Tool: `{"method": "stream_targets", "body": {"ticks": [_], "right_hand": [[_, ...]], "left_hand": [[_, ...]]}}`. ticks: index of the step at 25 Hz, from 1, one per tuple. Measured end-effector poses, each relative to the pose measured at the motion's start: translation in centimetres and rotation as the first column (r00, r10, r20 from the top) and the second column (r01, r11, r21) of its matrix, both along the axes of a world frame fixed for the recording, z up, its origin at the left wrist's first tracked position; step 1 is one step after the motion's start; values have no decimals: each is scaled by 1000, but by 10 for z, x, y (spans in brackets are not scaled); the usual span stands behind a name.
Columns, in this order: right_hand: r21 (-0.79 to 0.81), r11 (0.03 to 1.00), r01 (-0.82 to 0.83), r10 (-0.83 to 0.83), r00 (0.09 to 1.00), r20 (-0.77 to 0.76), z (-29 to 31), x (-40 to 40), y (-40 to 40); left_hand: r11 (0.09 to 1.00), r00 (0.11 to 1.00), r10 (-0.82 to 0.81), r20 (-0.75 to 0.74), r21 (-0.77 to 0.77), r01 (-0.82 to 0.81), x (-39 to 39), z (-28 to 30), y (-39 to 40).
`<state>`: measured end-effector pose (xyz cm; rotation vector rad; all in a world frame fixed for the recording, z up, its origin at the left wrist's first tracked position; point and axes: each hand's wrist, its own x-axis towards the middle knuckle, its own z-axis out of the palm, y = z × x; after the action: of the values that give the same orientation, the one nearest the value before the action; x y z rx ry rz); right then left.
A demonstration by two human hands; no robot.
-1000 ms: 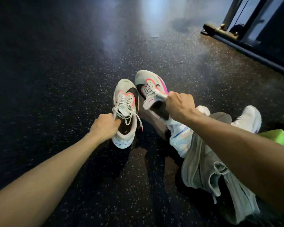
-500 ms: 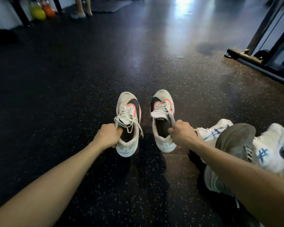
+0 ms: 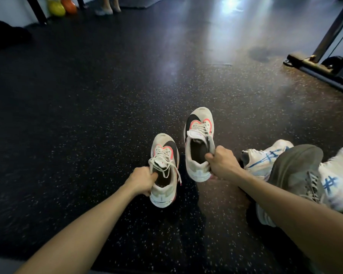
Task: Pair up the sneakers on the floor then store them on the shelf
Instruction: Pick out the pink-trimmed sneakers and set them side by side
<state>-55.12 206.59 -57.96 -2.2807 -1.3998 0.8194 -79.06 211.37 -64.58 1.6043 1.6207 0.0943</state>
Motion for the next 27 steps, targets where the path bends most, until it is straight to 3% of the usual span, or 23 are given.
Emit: {"method": "stream_targets", "body": {"ticks": [4,7,10,13,16,18,21,25,27], "right_hand": [[54,998,25,-25,1000,-4,6,0,2],[66,998,25,-25,1000,-5,9,2,5],[87,996,34,-33,999,-17,11,4,6],[95,995,36,-34,999,-30,13,4,8],[100,994,46,-42,998,-39,15,4,10],[107,993,44,-40,998,-44,14,4,11],[112,993,30,-26,999,-39,13,3,12],[162,987,-3,16,996,-82,10,-3,16],[193,981,-9,41,986,-164,10,-8,17]], "left_hand": [[994,997,4,76,-109,4,21,-16,-11],[966,980,-184,-79,-198,165,27,-5,-7],[984,970,-175,-170,12,180,34,18,17],[981,996,-41,74,194,27,56,43,35],[982,953,-83,292,187,29,80,64,37],[976,938,-126,323,209,59,88,69,40],[958,950,-151,273,278,72,92,66,45],[861,982,-186,-15,480,170,91,71,46],[843,984,-172,-55,508,176,81,73,51]]}}
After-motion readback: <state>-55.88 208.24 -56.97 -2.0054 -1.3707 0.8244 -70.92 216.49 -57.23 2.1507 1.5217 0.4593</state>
